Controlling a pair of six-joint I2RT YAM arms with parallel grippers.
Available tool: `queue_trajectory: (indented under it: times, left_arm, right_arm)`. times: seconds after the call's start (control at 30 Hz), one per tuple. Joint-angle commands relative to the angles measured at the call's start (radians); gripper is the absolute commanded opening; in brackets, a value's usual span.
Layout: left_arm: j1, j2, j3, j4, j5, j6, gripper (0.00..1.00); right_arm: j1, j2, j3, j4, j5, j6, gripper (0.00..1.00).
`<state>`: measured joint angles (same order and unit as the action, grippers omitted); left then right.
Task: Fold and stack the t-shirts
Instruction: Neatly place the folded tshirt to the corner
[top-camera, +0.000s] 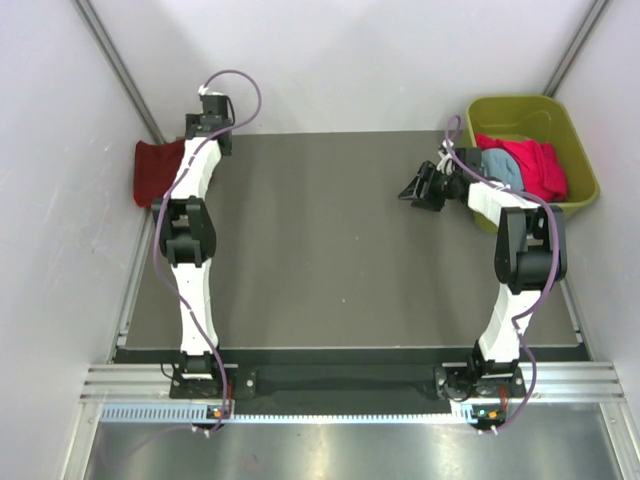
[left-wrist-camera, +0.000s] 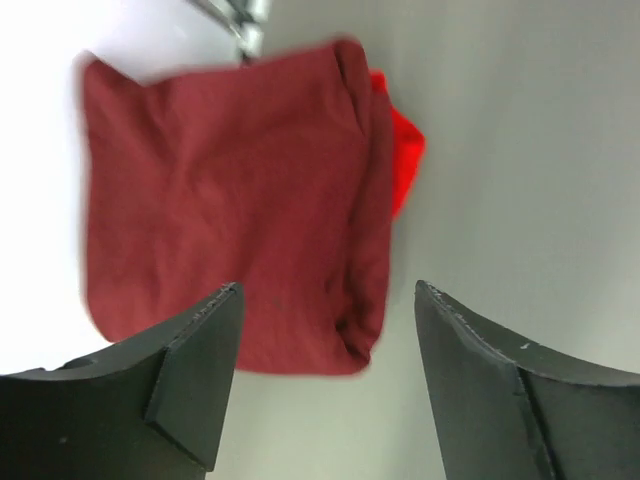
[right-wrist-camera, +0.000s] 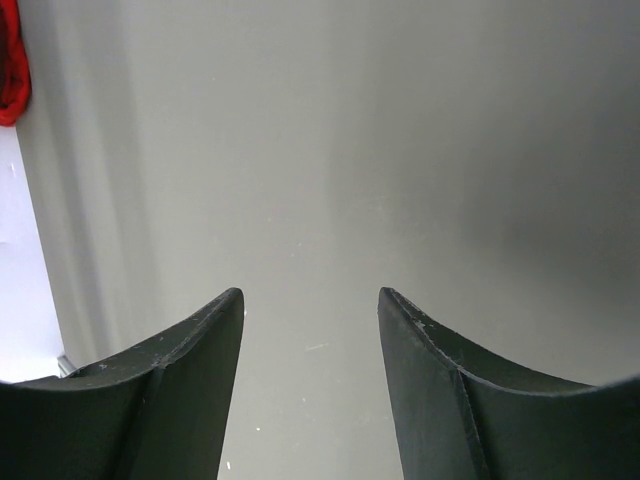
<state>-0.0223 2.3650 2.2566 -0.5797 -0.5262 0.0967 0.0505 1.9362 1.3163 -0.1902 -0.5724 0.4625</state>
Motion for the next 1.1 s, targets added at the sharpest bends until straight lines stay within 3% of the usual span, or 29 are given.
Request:
queue_trajectory:
  times: [0.0, 0.17, 0.47, 0.6, 0.63, 0.9, 1.07]
  left_arm:
    - [0.047, -0.091, -0.034, -0.120, 0.161, -0.137, 0.75]
    - [0.056, -0.107, -0.060, -0.152, 0.225, -0.118, 0.77]
    - [0.059, -0.033, -0.034, -0.146, 0.212, -0.077, 0.75]
    - [0.056, 0.013, -0.016, -0.129, 0.186, -0.048, 0.64]
    - [0.058, 0.016, -0.019, -0.129, 0.180, -0.048, 0.57]
    - [0.058, 0.019, -0.077, -0.138, 0.169, -0.048, 0.42]
    - [0.061, 0.037, -0.091, -0.126, 0.100, -0.011, 0.12]
  right_arm:
    - [0.011, -0.042, 0.021, 0.031, 0.000, -0.022, 0.57]
    - [0.011, -0.031, 0.005, 0.054, -0.004, -0.013, 0.57]
    - [0.006, 0.024, 0.027, 0.084, -0.035, 0.030, 0.57]
    - [-0.001, 0.055, 0.058, 0.086, -0.043, 0.048, 0.57]
    - [-0.003, 0.064, 0.069, 0.087, -0.046, 0.054, 0.57]
    - [-0.003, 0.075, 0.075, 0.103, -0.041, 0.061, 0.57]
    - [-0.003, 0.063, 0.057, 0.104, -0.037, 0.054, 0.57]
